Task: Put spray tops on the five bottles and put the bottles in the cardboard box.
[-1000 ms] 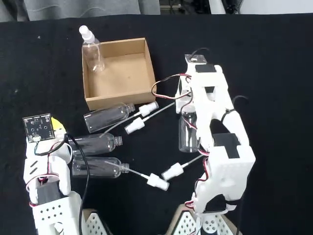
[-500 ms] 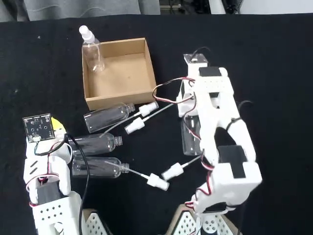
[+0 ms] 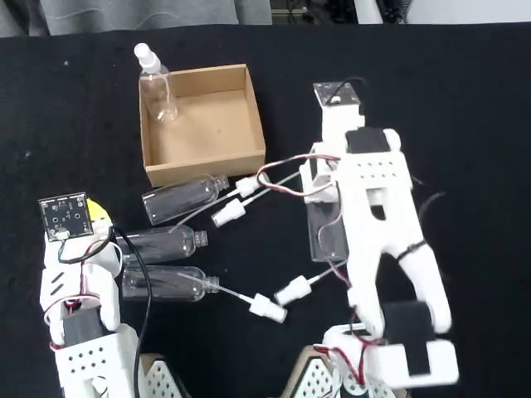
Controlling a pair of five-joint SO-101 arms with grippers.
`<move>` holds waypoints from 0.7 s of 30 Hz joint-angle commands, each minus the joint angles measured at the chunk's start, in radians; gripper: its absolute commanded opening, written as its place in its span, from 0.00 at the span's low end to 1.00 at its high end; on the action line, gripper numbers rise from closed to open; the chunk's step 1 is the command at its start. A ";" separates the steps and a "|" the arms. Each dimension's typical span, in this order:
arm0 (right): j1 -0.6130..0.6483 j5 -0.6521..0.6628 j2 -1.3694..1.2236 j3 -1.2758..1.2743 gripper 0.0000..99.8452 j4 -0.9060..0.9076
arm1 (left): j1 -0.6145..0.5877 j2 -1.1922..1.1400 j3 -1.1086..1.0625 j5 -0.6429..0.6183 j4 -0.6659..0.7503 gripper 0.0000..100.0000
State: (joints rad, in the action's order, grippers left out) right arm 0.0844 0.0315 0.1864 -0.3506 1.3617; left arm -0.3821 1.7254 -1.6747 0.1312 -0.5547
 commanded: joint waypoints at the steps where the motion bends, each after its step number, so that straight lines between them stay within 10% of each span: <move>1: 0.012 0.006 0.120 -0.041 0.09 -0.063 | 0.001 0.011 -0.008 0.003 0.017 0.03; 21: 0.011 0.000 0.611 -0.414 0.09 -0.293 | 0.001 0.011 -0.008 0.003 0.014 0.03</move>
State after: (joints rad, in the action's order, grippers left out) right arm 0.0844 0.0299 0.7081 -0.7465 1.1208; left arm -0.3821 1.7254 -1.6747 0.1312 -0.5547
